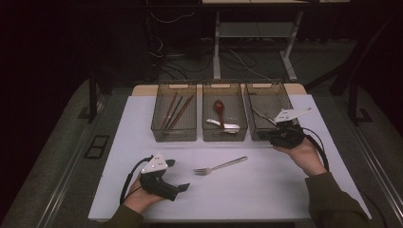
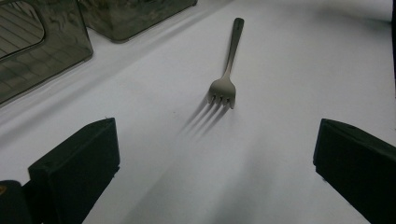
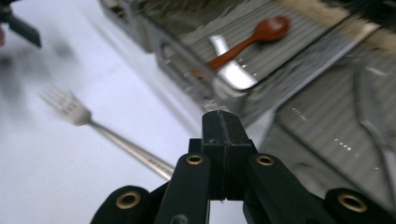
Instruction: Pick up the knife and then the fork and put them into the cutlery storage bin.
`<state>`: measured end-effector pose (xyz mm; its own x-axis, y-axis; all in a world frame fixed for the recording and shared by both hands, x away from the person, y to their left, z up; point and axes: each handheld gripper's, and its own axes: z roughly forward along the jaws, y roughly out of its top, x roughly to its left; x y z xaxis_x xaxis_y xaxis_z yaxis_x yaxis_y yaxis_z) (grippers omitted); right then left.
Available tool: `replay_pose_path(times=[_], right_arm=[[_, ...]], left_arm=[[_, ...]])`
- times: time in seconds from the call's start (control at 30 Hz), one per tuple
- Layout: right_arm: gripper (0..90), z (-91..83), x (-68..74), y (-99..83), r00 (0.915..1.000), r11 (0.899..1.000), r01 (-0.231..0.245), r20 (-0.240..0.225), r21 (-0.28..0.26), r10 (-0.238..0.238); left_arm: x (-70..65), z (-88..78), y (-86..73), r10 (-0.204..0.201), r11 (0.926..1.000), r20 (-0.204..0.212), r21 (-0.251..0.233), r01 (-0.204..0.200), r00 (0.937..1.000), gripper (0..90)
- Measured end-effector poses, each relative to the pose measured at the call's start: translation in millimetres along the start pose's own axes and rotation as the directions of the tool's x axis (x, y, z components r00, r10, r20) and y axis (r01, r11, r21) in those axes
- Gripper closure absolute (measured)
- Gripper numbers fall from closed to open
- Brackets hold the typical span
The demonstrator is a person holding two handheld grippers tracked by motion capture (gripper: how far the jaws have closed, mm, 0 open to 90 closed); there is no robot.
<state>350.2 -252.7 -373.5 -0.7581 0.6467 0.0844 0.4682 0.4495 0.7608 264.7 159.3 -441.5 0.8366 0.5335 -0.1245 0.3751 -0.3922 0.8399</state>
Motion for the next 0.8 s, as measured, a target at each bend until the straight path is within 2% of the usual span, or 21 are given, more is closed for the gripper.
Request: replay_pose_path(times=[0.23,0.47,0.8], right_arm=[[88.9,28.2,13.8,-6.8,0.9993,0.997,0.019,-0.033,0.071,-0.017],[88.9,55.2,19.6,-13.7,0.9985,0.989,0.029,-0.05,0.145,-0.022],[88.9,75.3,20.4,-20.8,0.9984,0.981,0.036,-0.049,0.191,-0.027]], left_arm=[[-0.6,0.6,0.5,0.006,1.0,0.003,0.001,-0.006,1.0,0.0],[-0.8,0.9,0.7,0.006,1.0,0.004,0.002,-0.006,1.0,0.0],[-1.4,1.6,0.6,0.005,1.0,0.007,0.005,-0.006,1.0,0.0]])
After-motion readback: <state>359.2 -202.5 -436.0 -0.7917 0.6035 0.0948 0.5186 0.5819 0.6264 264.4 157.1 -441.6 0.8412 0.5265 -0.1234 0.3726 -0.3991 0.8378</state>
